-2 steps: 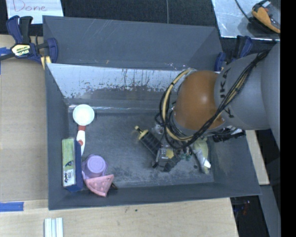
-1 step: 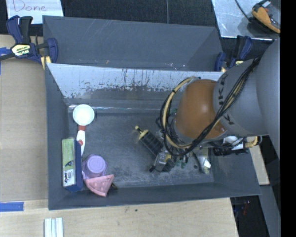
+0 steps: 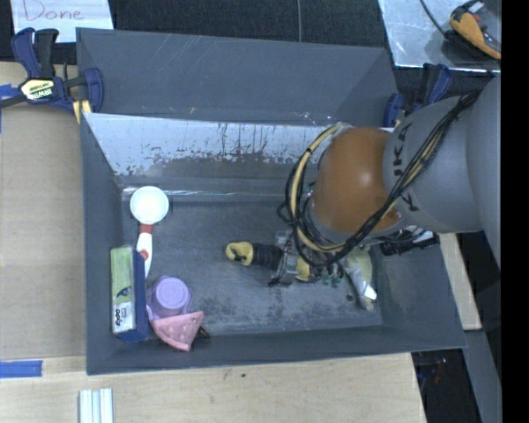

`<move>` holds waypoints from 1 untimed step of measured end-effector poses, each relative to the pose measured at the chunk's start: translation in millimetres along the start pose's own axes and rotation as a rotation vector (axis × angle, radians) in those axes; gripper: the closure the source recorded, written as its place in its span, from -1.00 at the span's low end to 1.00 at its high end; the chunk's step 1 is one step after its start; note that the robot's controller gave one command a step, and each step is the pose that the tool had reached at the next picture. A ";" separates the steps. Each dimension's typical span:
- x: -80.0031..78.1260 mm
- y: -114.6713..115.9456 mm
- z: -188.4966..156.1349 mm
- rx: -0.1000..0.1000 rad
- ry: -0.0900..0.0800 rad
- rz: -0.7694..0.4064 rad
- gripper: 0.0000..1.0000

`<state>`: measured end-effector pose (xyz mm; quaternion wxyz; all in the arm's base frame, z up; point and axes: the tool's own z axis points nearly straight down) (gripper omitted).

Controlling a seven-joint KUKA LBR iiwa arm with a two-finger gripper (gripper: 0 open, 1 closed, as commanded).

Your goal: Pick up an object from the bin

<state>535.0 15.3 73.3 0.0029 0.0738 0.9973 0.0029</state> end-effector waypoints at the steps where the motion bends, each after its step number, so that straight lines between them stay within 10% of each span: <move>1: 0.0 0.0 0.0 0.000 0.000 0.000 1.00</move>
Offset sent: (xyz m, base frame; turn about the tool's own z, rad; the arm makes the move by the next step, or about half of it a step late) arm 0.0000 -0.0001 0.0798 0.0000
